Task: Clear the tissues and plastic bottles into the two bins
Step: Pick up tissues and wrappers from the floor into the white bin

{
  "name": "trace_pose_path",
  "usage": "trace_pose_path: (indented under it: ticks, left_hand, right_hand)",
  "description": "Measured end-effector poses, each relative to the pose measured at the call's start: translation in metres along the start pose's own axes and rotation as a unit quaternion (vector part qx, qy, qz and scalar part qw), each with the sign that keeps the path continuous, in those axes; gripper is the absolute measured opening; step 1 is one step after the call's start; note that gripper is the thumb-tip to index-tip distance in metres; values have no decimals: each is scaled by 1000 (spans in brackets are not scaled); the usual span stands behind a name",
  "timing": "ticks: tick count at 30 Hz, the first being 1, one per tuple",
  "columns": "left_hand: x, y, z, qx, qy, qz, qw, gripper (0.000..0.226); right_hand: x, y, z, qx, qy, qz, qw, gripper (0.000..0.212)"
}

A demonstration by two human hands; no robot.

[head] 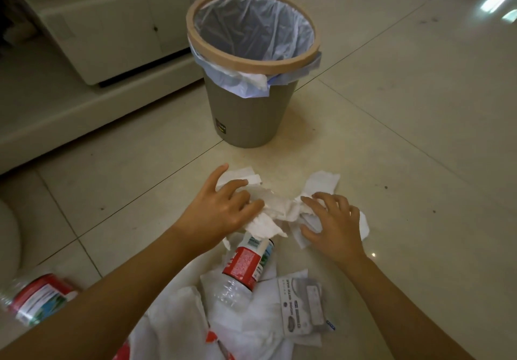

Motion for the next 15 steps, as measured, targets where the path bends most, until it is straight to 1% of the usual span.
trace_pose_path:
  ticks: [1, 2, 3, 5, 6, 7, 9, 13, 15]
  left_hand:
    - [0, -2, 1, -1, 4, -4, 1000, 65]
    - [0, -3, 1, 2, 6, -9, 1000, 63]
    - [-1, -4, 1, 8, 3, -13, 1000, 60]
    - [-1, -6, 0, 13, -11, -22, 1000, 56]
    - [-2, -6, 0, 10, -23, -27, 999, 54]
    - [-2, -7, 0, 5, -34, -33, 999, 53]
    - [-4, -6, -1, -11, -52, -42, 998, 51]
    - [-7, -3, -6, -25, -69, -50, 996, 49]
    - [-8, -2, -7, -24, -75, -54, 995, 50]
  right_hand:
    - [2, 0, 1, -5, -3, -12, 1000, 57]
    - [4, 0, 2, -6, 13, -30, 999, 63]
    - [9, -1, 0, -5, 54, -52, 997, 70]
    - [17, -6, -6, -7, 181, -89, 979, 83]
    - [21, -9, -10, -6, 236, -95, 967, 87]
    - [22, -10, -12, 1, 271, -97, 958, 89]
    - [24, -10, -16, 17, 282, -90, 955, 86]
    - [20, -3, -17, 31, 228, -65, 971, 65]
    - [17, 1, -17, 15, 206, -44, 977, 56]
Point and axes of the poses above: each hand's wrist, its own x-axis towards the middle knuckle, its own z-axis out of the back of the hand, y = z × x, the point moved 1 cm from there along x, towards the middle knuckle, and after that the axes turned 3 degrees about -z, right-handed, at the moved point
